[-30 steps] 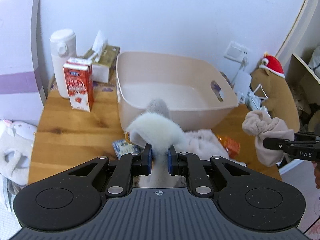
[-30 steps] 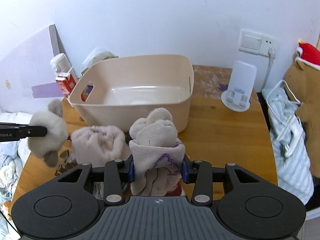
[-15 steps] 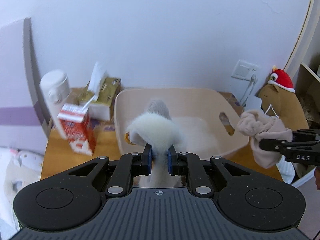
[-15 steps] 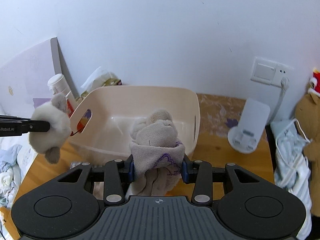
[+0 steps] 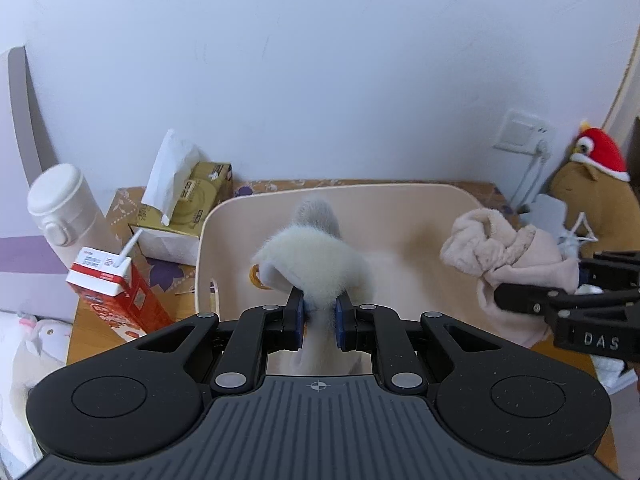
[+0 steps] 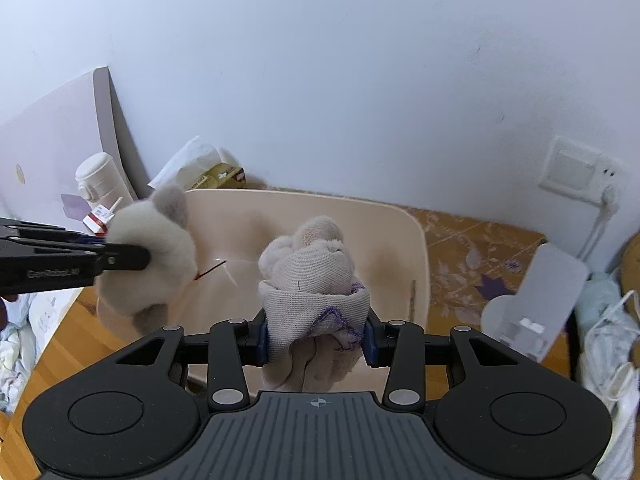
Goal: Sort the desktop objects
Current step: 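Carry both plush toys into the beige bin and open both tools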
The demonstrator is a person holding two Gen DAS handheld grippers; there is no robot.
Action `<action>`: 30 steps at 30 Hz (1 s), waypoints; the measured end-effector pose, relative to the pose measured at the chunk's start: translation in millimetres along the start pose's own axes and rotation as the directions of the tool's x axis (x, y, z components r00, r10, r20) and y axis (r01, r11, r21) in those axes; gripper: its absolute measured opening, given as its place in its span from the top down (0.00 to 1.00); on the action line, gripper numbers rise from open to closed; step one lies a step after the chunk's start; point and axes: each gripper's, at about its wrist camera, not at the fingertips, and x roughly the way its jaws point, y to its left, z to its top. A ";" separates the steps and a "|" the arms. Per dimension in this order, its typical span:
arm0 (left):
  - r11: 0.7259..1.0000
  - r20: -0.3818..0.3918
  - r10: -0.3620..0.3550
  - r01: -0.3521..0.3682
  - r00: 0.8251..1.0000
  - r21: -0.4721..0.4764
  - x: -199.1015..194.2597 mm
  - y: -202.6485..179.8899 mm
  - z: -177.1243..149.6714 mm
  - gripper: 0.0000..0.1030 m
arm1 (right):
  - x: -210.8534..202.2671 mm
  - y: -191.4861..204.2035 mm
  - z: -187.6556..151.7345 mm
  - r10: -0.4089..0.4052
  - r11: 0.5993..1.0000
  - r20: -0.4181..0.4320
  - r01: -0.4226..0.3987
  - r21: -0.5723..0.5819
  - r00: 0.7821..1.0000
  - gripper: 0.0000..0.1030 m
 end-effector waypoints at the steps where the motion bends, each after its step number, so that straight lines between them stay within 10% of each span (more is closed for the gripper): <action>1: 1.000 -0.011 0.005 -0.005 1.000 -0.002 5.1 -0.1 1.1 0.86 | 5.8 -1.6 -0.3 0.002 1.000 -0.011 -0.002 0.019 1.000 0.62; 22: 0.998 -0.202 0.062 -0.058 0.977 0.022 70.4 -12.6 -24.4 0.86 | 73.4 -15.6 -10.4 -0.034 0.999 -0.149 0.034 0.002 0.988 0.55; 30: 0.997 -0.144 0.067 -0.073 0.987 -0.038 46.7 -3.6 -23.9 0.46 | 58.1 -14.5 -10.2 -0.042 0.998 -0.123 0.048 0.043 0.992 0.29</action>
